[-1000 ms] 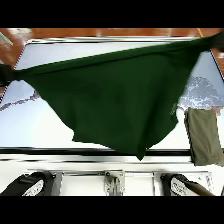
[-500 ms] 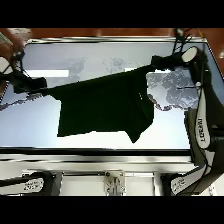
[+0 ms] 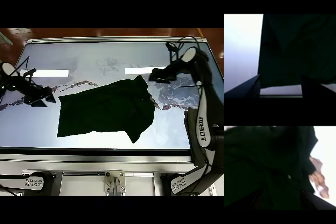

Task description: Fold the shirts.

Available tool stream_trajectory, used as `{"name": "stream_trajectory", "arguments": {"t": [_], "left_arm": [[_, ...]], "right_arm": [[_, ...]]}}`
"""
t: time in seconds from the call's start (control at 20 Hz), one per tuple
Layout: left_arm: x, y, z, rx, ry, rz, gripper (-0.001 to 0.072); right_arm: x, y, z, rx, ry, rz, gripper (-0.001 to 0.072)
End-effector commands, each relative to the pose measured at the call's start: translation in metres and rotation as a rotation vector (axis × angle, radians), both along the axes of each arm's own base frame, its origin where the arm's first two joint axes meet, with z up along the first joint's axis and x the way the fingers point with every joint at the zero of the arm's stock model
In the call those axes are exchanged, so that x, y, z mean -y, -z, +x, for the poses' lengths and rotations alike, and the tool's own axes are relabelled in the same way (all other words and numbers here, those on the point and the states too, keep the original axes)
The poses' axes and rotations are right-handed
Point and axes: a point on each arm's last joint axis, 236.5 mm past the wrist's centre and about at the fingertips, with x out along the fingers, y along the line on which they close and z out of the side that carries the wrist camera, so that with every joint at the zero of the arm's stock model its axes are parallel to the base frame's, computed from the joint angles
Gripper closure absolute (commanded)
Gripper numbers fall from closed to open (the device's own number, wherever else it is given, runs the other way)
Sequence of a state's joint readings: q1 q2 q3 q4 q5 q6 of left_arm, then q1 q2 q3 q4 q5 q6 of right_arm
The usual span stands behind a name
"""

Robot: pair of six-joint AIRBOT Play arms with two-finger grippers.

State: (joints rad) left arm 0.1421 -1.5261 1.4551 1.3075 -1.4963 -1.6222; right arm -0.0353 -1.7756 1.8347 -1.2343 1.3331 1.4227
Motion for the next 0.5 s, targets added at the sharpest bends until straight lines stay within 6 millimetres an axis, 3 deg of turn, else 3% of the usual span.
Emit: {"name": "stream_trajectory", "arguments": {"t": [0.0, 0.1, 0.2, 0.3, 0.45], "left_arm": [[-0.024, 0.010, -0.066, -0.107, -0.010, -0.054, 0.0131], [-0.023, 0.040, -0.106, -0.114, -0.093, -0.123, 0.0132], [-0.007, 0.065, -0.128, -0.086, -0.189, -0.255, 0.0133], [0.000, 0.085, -0.140, -0.088, -0.278, -0.329, 0.0133], [-0.001, 0.103, -0.139, -0.049, -0.293, -0.318, 0.0133]], "right_arm": [[0.085, 0.008, -0.097, -0.330, 0.028, -0.129, 0.0135], [0.095, 0.020, -0.129, -0.403, 0.107, 0.010, 0.0135], [0.088, 0.028, -0.146, -0.414, 0.171, 0.181, 0.0135], [0.082, 0.037, -0.154, -0.422, 0.214, 0.281, 0.0135], [0.078, 0.051, -0.162, -0.446, 0.219, 0.297, 0.0135]]}}
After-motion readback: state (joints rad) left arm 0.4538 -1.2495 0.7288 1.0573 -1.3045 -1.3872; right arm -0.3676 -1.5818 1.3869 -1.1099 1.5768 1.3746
